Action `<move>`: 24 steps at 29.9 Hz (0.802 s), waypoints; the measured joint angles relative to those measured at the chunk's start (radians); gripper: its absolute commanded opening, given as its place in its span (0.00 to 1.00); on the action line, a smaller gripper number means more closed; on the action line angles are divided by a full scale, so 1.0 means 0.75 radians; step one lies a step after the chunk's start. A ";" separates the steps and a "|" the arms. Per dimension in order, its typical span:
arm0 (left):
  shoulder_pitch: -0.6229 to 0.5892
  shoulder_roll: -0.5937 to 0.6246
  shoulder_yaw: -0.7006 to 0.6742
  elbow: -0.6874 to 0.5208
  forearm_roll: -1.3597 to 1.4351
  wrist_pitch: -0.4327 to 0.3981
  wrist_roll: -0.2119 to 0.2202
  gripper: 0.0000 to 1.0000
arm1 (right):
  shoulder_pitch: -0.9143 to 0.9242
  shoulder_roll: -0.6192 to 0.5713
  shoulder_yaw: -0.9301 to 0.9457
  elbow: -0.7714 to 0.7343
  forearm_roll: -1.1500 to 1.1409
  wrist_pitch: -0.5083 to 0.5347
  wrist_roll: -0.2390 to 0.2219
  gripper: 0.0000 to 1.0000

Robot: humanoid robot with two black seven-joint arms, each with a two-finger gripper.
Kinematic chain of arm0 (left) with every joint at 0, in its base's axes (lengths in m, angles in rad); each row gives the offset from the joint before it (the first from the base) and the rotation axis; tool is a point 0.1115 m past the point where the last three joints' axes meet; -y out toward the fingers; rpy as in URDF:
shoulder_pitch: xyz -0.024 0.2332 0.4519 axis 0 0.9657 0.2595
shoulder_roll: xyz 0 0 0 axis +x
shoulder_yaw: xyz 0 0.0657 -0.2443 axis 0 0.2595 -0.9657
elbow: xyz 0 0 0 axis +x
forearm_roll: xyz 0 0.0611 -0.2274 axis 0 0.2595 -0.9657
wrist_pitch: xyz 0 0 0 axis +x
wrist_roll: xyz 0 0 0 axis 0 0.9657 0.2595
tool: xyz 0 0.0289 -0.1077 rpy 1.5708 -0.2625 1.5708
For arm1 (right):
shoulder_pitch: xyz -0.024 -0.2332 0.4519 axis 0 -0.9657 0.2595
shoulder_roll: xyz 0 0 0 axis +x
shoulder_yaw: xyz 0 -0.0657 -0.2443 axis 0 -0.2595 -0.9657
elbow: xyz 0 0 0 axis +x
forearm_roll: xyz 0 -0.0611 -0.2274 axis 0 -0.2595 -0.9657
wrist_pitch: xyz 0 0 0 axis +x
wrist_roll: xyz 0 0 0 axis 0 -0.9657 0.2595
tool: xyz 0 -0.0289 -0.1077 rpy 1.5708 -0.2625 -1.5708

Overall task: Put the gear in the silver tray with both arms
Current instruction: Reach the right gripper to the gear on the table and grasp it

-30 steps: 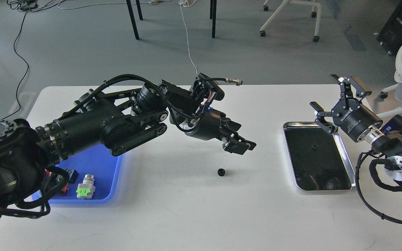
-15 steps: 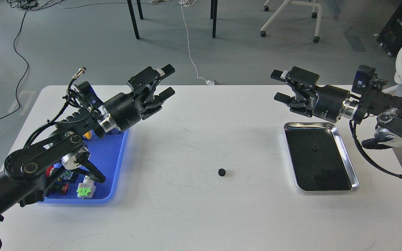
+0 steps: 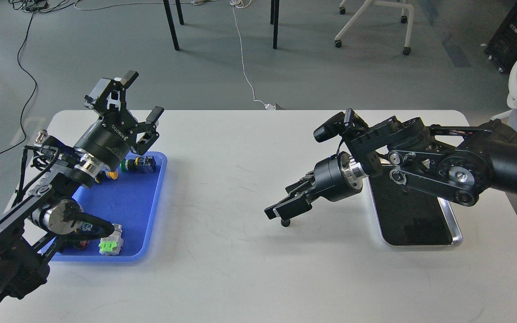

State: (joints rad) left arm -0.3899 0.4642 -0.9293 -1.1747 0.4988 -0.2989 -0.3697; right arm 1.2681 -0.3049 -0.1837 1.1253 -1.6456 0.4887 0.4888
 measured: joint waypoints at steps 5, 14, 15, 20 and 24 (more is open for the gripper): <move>0.002 0.002 0.001 -0.008 0.000 0.001 0.003 0.98 | 0.008 0.104 -0.084 -0.120 -0.264 0.000 0.000 0.97; 0.002 -0.004 0.005 -0.009 0.000 0.002 0.006 0.98 | -0.009 0.187 -0.124 -0.194 -0.319 0.000 0.000 0.88; 0.002 -0.004 0.005 -0.009 0.000 0.002 0.006 0.98 | -0.011 0.193 -0.124 -0.199 -0.319 0.000 0.000 0.87; 0.002 -0.005 0.007 -0.016 0.000 0.002 0.006 0.98 | -0.016 0.247 -0.123 -0.265 -0.317 -0.023 0.000 0.74; 0.002 -0.004 0.009 -0.020 0.000 0.002 0.008 0.98 | -0.018 0.278 -0.124 -0.293 -0.314 -0.036 0.000 0.70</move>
State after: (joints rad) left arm -0.3881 0.4611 -0.9227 -1.1896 0.4985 -0.2976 -0.3637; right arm 1.2549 -0.0961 -0.2768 0.9057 -1.8815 0.4614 0.4885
